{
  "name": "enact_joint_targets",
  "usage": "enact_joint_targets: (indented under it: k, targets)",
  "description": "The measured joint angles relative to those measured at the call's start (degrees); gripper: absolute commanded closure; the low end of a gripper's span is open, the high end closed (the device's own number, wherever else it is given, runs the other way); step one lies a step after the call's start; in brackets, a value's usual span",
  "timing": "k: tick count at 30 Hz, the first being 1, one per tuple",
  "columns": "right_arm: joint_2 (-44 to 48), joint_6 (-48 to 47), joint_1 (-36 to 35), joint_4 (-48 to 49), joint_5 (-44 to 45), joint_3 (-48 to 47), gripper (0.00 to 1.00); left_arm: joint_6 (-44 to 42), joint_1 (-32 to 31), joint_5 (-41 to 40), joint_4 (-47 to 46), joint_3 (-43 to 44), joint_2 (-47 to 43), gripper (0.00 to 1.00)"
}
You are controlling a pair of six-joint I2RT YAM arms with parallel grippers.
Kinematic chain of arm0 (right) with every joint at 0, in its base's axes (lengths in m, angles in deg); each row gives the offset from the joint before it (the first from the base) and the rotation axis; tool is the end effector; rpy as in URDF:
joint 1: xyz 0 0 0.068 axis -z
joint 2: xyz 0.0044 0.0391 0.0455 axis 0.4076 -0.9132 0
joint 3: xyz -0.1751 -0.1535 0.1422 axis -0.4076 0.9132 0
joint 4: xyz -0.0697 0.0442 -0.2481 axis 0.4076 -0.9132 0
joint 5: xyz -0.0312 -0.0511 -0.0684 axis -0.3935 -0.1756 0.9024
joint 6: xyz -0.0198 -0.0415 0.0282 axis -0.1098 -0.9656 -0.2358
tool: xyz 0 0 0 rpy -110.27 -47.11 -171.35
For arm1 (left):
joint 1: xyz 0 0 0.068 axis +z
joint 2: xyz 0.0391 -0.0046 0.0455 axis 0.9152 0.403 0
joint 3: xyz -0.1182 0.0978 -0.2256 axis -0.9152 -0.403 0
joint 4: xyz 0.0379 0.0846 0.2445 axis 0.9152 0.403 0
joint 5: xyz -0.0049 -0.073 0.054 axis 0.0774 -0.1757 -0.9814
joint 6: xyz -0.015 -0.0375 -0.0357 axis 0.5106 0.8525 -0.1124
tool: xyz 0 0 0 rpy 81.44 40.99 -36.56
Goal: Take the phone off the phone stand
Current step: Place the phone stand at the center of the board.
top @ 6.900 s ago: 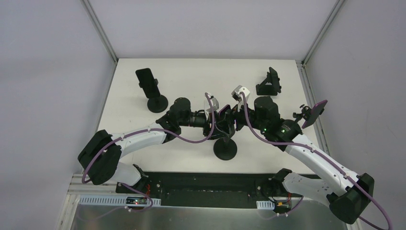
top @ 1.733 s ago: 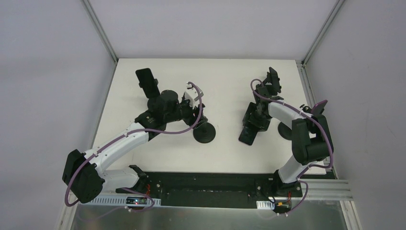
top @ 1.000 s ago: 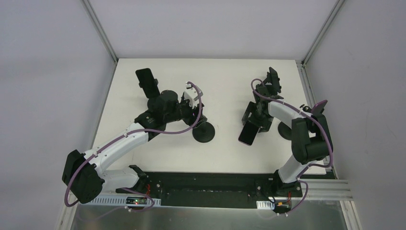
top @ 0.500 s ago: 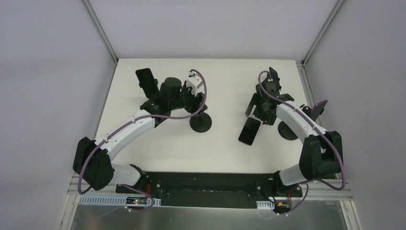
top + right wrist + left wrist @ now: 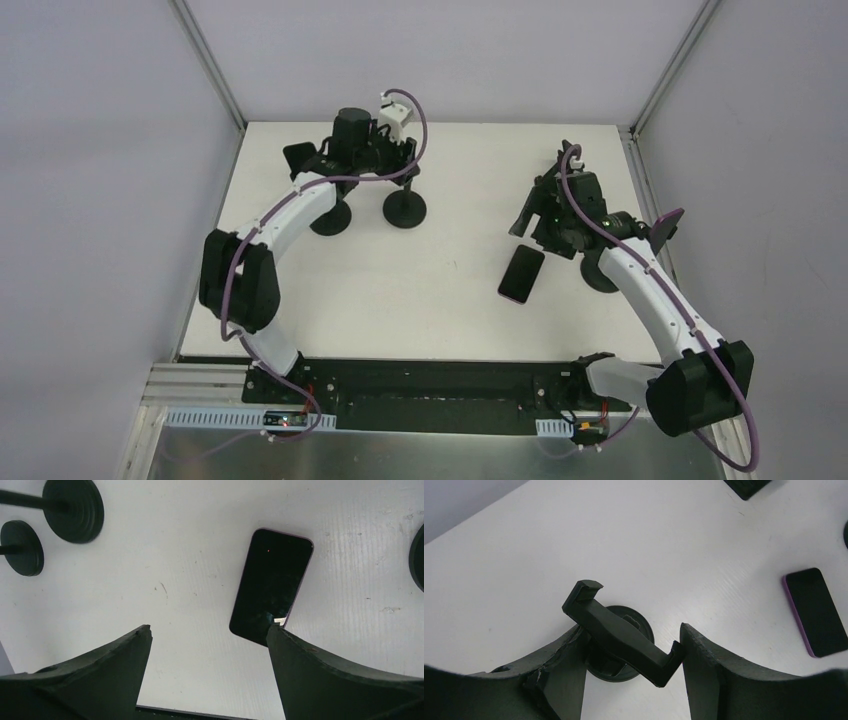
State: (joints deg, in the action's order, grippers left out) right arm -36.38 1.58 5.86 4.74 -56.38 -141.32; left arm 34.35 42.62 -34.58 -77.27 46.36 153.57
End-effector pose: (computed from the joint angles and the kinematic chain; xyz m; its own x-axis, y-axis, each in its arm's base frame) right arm 0.2418 0.0790 0.3026 -0.7348 0.1334 -0.6650 -0.0485 0.9676 0.2477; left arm 0.3582 -0.1695 0.3289 -0.2330 0.1973 -0.9522 0.6928 0.7208 -0.0201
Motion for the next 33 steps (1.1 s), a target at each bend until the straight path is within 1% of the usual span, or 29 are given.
enact_joint_targets:
  k: [3,6,10,12,13,16,21,22,23,24,26,33]
  targets:
    - [1.7,0.2,-0.5,-1.0,0.0,0.3,0.10,0.3,3.0,1.7,-0.1,4.5,4.4,0.93]
    - [2.1,0.1,-0.7,-2.6,0.8,0.3,0.10,1.2,6.0,3.1,-0.2,9.0,8.6,0.91]
    - [2.2,0.1,-0.8,-4.1,1.7,0.5,0.10,2.2,8.9,4.1,-0.7,11.8,11.7,0.85]
    - [2.3,-0.1,-0.8,-4.6,2.0,0.6,0.09,3.0,9.9,4.0,-1.0,11.9,12.0,0.78]
    - [2.4,-0.2,-0.8,-4.7,2.0,0.6,0.09,3.2,10.2,4.0,-1.0,11.9,12.0,0.71]
    - [2.6,-0.5,-0.8,-4.9,2.2,0.6,0.09,3.3,10.4,3.9,-1.0,11.9,12.0,0.56]
    - [2.9,-1.0,-0.8,-4.9,2.2,0.6,0.08,3.5,10.5,3.8,-1.0,11.9,12.0,0.20]
    - [3.1,-1.1,-0.8,-5.0,2.2,0.6,0.08,3.5,10.5,3.7,-1.0,11.9,12.0,0.15]
    - [3.3,-1.2,-0.8,-5.0,2.2,0.6,0.08,3.5,10.5,3.5,-1.0,11.9,12.0,0.06]
    - [3.5,-1.3,-0.8,-5.0,2.2,0.6,0.08,3.5,10.5,3.4,-1.0,11.9,12.0,0.03]
    - [4.1,-1.4,-0.8,-5.0,2.1,0.6,0.07,3.6,10.5,3.2,-1.0,11.9,12.0,0.01]
    - [4.5,-1.6,-0.8,-5.5,1.7,0.5,0.04,4.4,10.6,2.1,-1.0,11.9,11.8,0.01]
